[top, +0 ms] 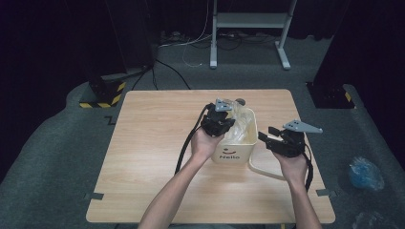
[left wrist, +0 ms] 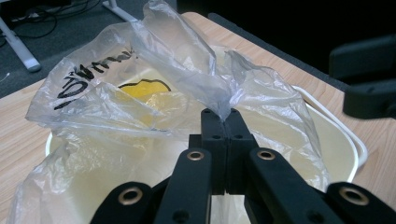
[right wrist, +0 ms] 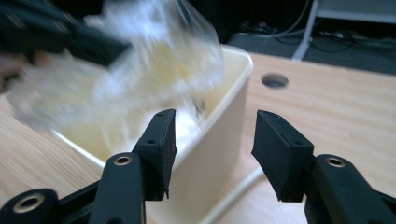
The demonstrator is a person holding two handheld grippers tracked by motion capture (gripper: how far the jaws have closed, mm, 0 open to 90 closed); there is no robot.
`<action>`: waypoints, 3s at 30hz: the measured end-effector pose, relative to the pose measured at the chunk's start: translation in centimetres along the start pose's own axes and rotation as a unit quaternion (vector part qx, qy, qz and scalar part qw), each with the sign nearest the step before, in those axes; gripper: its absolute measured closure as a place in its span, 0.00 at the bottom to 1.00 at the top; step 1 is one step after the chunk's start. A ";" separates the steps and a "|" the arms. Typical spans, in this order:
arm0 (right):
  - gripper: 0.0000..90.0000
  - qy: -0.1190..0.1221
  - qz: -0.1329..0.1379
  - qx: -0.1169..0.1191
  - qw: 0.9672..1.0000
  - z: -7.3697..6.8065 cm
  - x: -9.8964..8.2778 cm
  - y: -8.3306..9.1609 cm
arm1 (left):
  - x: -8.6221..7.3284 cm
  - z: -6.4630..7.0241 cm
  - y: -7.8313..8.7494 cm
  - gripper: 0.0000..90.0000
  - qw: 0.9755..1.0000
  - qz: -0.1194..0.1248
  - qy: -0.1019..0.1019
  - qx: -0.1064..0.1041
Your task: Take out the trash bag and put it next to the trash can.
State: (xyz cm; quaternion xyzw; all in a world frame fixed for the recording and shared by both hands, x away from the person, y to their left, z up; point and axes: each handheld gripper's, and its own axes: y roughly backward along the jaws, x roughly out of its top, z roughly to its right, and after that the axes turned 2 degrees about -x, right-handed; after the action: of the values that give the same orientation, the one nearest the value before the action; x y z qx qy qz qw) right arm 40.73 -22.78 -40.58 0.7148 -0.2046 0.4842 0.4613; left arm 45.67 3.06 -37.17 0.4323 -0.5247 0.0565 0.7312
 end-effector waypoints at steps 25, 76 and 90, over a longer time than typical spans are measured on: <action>0.42 0.006 -0.113 -0.127 0.985 1.7 -10.2 -5.5 | 0.6 -0.7 1.6 0.99 1.000 0.024 0.015 -0.009; 0.31 -0.010 -0.117 -0.135 0.984 2.0 -10.1 -5.8 | 2.4 -1.7 7.1 0.99 0.994 0.102 0.046 -0.012; 0.31 -0.009 -0.118 -0.138 0.983 2.1 -10.1 -5.8 | 2.5 -2.1 8.5 0.99 0.991 0.120 0.055 -0.006</action>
State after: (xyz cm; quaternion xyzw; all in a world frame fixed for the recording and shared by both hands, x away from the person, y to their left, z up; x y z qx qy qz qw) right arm 41.50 -23.29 -52.40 0.6680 -0.1877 0.3870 0.6073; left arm 43.74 8.90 -30.39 0.3578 -0.5320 0.1648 0.7495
